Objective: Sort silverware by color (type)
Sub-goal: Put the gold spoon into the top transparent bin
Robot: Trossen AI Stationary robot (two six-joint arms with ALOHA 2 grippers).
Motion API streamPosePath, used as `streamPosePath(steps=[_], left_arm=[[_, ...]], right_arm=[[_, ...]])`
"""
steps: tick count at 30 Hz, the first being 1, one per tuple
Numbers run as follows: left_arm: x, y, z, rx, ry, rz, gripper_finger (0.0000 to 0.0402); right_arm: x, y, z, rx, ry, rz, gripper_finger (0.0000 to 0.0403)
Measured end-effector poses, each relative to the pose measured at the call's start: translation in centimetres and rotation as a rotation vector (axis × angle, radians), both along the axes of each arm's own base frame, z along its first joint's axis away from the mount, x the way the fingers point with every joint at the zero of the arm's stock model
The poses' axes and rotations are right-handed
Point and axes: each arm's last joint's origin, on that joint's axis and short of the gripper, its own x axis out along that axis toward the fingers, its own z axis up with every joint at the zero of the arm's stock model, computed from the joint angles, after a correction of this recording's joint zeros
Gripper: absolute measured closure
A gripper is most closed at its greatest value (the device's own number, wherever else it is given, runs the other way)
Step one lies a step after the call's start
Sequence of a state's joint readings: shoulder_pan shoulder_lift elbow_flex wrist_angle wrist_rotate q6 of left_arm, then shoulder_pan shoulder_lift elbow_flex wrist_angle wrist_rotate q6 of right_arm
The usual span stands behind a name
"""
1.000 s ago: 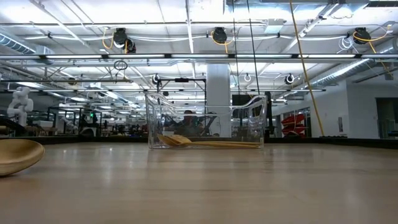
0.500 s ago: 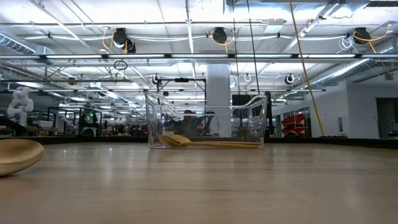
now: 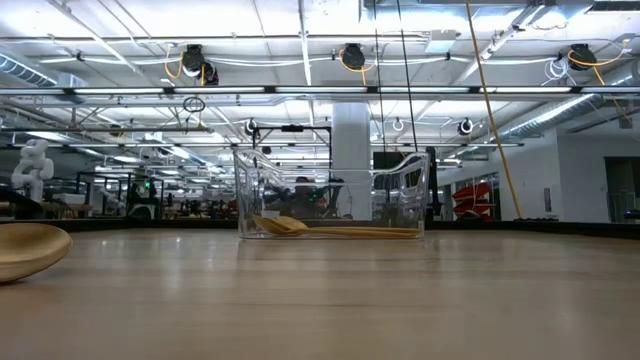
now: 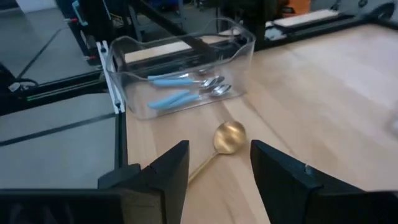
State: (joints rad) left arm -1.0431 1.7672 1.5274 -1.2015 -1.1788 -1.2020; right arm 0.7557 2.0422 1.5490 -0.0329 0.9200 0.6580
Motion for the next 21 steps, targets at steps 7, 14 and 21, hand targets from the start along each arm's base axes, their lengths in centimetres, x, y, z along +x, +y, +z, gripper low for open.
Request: streamPosePath(steps=[7, 14, 21], left_arm=[[0.8, -1.9, -2.5, -0.128, -0.089, 0.056, 0.0238], [0.8, -3.2, -4.9, -0.114, -0.141, 0.066, 0.0238], [-0.2, -4.0, -4.9, -0.184, -0.185, 0.057, 0.0238]], right_arm=[[4.7, -1.1, -2.4, 0.083, 0.032, 0.022, 0.0238], [8.6, -0.8, -3.6, 0.071, 0.139, 0.038, 0.0238], [10.9, -0.9, -5.4, 0.089, 0.217, -0.013, 0.0239]])
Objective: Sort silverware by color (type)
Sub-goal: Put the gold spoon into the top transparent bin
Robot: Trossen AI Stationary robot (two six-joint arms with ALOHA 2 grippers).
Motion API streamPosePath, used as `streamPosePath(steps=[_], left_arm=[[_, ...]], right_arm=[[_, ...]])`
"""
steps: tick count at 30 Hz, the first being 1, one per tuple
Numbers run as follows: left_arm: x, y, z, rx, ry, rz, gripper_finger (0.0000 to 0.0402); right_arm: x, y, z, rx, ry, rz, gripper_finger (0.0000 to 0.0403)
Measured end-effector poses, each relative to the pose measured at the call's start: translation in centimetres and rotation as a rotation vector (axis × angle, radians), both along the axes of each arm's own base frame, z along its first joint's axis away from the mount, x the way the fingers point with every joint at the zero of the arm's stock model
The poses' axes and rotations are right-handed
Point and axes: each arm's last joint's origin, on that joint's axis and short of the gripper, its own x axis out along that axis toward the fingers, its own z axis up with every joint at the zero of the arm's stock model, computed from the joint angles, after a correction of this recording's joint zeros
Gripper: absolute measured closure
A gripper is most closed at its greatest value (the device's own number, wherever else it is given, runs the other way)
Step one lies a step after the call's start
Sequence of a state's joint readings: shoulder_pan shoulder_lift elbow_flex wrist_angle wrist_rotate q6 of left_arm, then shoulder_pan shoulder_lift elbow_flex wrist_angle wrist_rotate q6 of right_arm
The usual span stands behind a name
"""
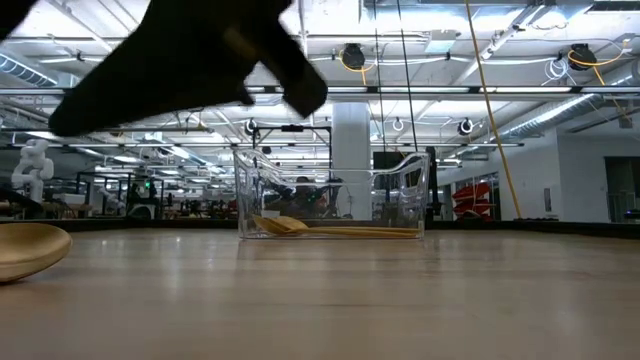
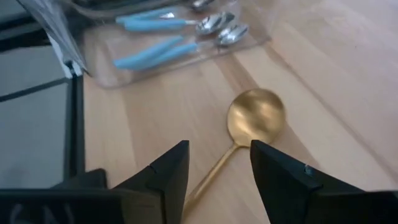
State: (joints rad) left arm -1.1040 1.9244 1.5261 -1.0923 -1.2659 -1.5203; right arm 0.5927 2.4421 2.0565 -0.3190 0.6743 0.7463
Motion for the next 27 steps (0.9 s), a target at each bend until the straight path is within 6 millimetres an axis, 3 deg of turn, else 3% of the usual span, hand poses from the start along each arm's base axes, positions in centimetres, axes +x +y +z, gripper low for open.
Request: streamPosePath(steps=[9, 19, 27], left_arm=[[0.3, -1.0, -1.1, -0.045, -0.022, -0.002, 0.0238], [0.6, -1.5, -2.2, -0.044, -0.013, -0.004, 0.0238], [0.7, -1.4, -2.2, -0.040, -0.011, -0.001, 0.0238]], right_arm=[[1.3, -0.6, -4.5, -0.021, 0.049, -0.040, 0.0239], [1.8, -0.4, -4.0, 0.071, 0.004, -0.024, 0.0239], [1.8, -0.4, -4.7, -0.002, 0.026, -0.009, 0.0239]])
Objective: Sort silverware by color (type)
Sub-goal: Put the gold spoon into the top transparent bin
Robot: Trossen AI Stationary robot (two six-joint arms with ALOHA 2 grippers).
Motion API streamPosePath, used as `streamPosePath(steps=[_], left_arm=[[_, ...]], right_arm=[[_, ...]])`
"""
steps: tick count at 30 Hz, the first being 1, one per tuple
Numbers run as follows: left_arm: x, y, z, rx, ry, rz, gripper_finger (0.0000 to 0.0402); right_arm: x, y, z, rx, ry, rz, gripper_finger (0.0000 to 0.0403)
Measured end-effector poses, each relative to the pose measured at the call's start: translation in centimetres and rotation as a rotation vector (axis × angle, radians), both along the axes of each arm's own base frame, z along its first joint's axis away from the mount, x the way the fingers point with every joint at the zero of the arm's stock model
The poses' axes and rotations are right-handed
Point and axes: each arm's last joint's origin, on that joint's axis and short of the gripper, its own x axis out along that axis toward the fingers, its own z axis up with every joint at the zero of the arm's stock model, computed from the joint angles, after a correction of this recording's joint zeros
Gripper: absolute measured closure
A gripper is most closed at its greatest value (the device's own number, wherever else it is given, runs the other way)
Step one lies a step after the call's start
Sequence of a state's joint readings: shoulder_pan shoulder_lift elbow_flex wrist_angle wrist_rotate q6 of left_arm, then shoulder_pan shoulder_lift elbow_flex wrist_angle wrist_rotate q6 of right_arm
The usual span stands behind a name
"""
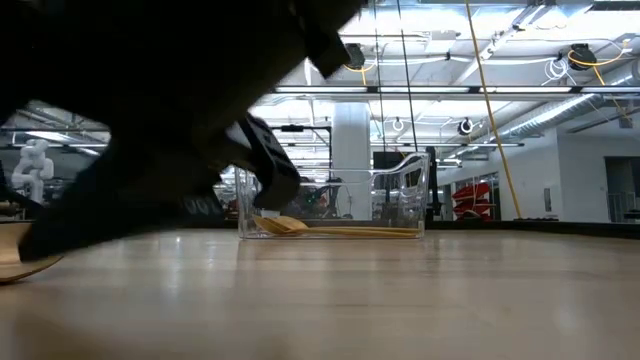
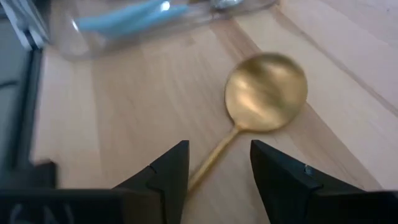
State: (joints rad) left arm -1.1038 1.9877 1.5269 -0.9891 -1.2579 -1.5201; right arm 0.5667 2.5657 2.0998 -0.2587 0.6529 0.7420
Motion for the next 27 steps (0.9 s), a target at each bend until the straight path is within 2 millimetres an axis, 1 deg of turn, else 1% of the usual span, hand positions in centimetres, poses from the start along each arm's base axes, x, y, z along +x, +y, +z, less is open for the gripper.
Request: streamPosePath(steps=[3, 7, 11, 16, 24, 27], left_arm=[[0.1, 0.1, 0.0, 0.017, 0.008, -0.001, 0.0238], [0.6, 0.4, 0.0, 0.036, 0.017, 0.008, 0.0238], [1.2, 0.8, 0.0, 0.075, 0.036, 0.012, 0.0238], [2.1, 1.4, 0.1, 0.114, 0.057, 0.026, 0.0238], [4.1, 1.7, 2.0, 0.190, 0.097, 0.023, 0.0238], [4.7, 2.0, 2.2, 0.221, 0.132, 0.016, 0.0238]], right_arm=[[-0.1, 0.0, -0.6, -0.027, 0.020, 0.013, 0.0239], [-0.1, -0.2, -1.0, -0.054, 0.034, -0.004, 0.0239], [-0.5, -0.9, -1.2, -0.154, 0.065, -0.061, 0.0239], [-0.6, -2.0, -1.3, -0.272, 0.150, -0.043, 0.0239], [-0.9, -3.2, -1.5, -0.405, 0.302, 0.063, 0.0239], [-1.2, -3.6, -1.0, -0.421, 0.352, 0.080, 0.0239]])
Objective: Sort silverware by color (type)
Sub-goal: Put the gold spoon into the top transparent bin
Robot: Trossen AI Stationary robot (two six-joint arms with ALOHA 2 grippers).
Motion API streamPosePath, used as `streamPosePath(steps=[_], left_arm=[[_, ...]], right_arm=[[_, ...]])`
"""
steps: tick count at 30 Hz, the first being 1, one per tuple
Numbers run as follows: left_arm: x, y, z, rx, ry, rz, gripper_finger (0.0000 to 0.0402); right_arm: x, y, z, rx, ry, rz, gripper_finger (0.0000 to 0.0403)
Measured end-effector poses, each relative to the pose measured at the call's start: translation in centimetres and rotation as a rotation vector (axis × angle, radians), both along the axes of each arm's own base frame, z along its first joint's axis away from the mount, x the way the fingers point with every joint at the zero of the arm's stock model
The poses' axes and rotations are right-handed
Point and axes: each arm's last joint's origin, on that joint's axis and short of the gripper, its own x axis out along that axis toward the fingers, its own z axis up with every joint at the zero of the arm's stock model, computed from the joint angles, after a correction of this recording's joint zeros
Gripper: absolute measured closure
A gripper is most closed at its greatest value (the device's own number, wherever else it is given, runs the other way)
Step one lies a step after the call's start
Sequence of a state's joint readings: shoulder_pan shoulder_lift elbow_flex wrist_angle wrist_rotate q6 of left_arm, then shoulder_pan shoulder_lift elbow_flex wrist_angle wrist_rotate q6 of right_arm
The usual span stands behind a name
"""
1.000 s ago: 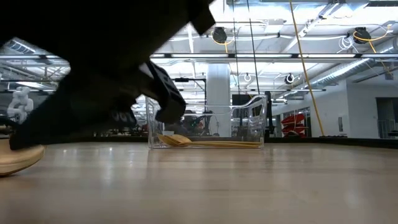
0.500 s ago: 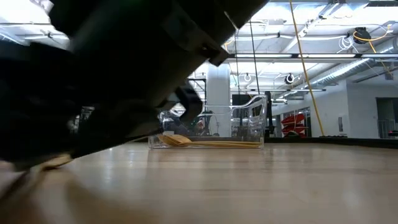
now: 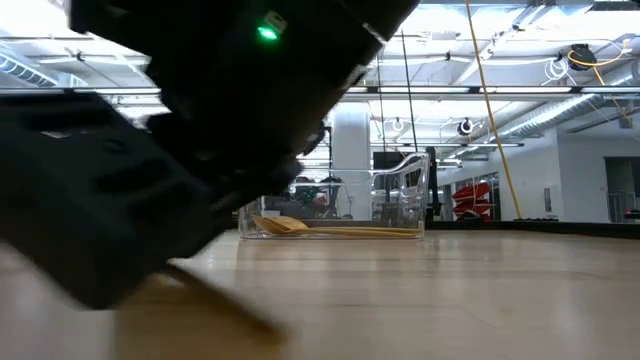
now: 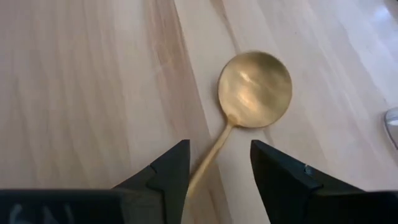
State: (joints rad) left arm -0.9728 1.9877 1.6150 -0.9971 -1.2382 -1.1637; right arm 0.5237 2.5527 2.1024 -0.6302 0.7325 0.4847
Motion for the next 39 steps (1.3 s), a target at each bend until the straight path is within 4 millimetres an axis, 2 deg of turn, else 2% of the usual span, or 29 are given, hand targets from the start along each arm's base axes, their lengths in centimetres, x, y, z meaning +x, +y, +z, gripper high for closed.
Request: streamPosePath(steps=[10, 16, 20, 23, 29, 35, 39], left_arm=[[1.5, 2.0, -0.2, 0.078, 0.100, 0.040, 0.0238], [1.3, 2.5, -0.2, 0.099, 0.122, 0.057, 0.0238], [1.2, 2.6, -0.2, 0.102, 0.125, 0.064, 0.0238], [1.2, 2.6, -0.2, 0.098, 0.122, 0.067, 0.0238], [1.3, 2.7, -0.2, 0.092, 0.117, 0.073, 0.0238], [1.2, 2.7, -0.2, 0.088, 0.113, 0.072, 0.0238], [1.0, 2.5, -0.2, 0.090, 0.112, 0.064, 0.0238]], right_arm=[[-1.5, 0.1, 2.4, 0.084, 0.154, 0.074, 0.0239], [-3.5, 1.3, 2.9, 0.034, 0.246, 0.103, 0.0239], [-4.3, 2.3, 2.9, 0.026, 0.247, 0.114, 0.0239], [-4.1, 2.7, 3.0, 0.048, 0.197, 0.104, 0.0239], [-2.5, 3.5, 3.7, 0.130, -0.018, 0.081, 0.0239], [-1.3, 1.7, 3.7, 0.092, -0.075, -0.004, 0.0239], [-0.9, 1.0, 2.5, 0.090, -0.119, -0.014, 0.0239]])
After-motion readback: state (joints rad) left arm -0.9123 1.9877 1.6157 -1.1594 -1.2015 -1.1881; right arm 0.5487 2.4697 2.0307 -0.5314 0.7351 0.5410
